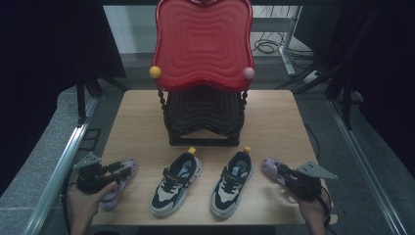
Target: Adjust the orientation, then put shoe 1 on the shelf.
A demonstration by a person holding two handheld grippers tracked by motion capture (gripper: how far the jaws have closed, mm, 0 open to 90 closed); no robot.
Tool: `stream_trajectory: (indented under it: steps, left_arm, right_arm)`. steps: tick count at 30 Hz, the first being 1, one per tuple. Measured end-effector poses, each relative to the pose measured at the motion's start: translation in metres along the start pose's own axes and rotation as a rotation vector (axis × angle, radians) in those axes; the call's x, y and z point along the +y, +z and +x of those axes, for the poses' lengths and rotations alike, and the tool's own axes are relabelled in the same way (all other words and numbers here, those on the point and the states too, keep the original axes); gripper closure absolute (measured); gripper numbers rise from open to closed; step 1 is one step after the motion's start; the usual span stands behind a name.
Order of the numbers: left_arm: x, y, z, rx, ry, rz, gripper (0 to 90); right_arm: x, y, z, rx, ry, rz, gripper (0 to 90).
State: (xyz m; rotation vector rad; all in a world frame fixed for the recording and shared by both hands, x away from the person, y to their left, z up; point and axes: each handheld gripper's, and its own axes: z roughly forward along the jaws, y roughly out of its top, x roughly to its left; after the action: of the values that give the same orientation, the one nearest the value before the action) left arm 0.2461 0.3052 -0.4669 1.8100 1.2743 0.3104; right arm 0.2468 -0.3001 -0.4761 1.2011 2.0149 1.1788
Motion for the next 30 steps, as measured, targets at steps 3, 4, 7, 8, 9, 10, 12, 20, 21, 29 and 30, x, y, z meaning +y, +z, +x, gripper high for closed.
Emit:
stream_trajectory:
  steps: [3, 4, 7, 8, 9, 10, 12, 20, 21, 29, 30]
  left_arm:
    - [0.000, 0.000, 0.000, 0.001, 0.001, 0.000, 44.6]
    - [0.001, 0.001, 0.000, 0.000, 0.001, 0.000, 44.6]
    - [0.001, 0.001, 0.000, -0.004, 0.005, 0.000, 44.6]
    - [0.003, 0.002, -0.001, -0.006, 0.005, -0.001, 44.6]
    - [0.003, 0.002, -0.001, -0.006, 0.005, -0.001, 44.6]
    - [0.003, 0.003, -0.001, -0.007, 0.006, -0.002, 44.6]
    - [0.003, 0.004, -0.002, -0.014, 0.009, 0.000, 44.5]
    - [-0.001, -0.001, -0.004, -0.048, -0.001, -0.010, 43.7]
    - [-0.001, -0.003, -0.004, -0.050, -0.004, -0.014, 43.7]
    - [-0.007, -0.019, -0.004, -0.060, -0.020, -0.042, 44.0]
    - [-0.011, -0.028, -0.003, -0.048, -0.015, -0.047, 44.3]
  right_arm:
    - [-0.002, -0.005, -0.004, 0.004, 0.004, -0.005, 72.7]
    - [-0.003, -0.006, -0.006, 0.015, 0.011, -0.006, 70.9]
    - [-0.004, -0.009, -0.007, 0.031, 0.022, -0.013, 67.8]
    - [-0.006, -0.012, -0.008, 0.029, 0.029, -0.014, 64.9]
    - [-0.006, -0.012, -0.008, 0.029, 0.029, -0.014, 64.9]
    - [-0.008, -0.014, -0.009, 0.023, 0.032, -0.012, 63.1]
    - [-0.010, -0.016, -0.010, 0.016, 0.033, -0.012, 62.0]
    - [-0.014, -0.024, -0.013, 0.018, 0.042, 0.001, 60.1]
    - [-0.016, -0.024, -0.014, 0.020, 0.043, 0.006, 59.9]
    - [-0.032, -0.028, -0.019, 0.024, 0.064, 0.029, 57.6]
    - [-0.033, -0.031, -0.020, 0.026, 0.071, 0.025, 57.4]
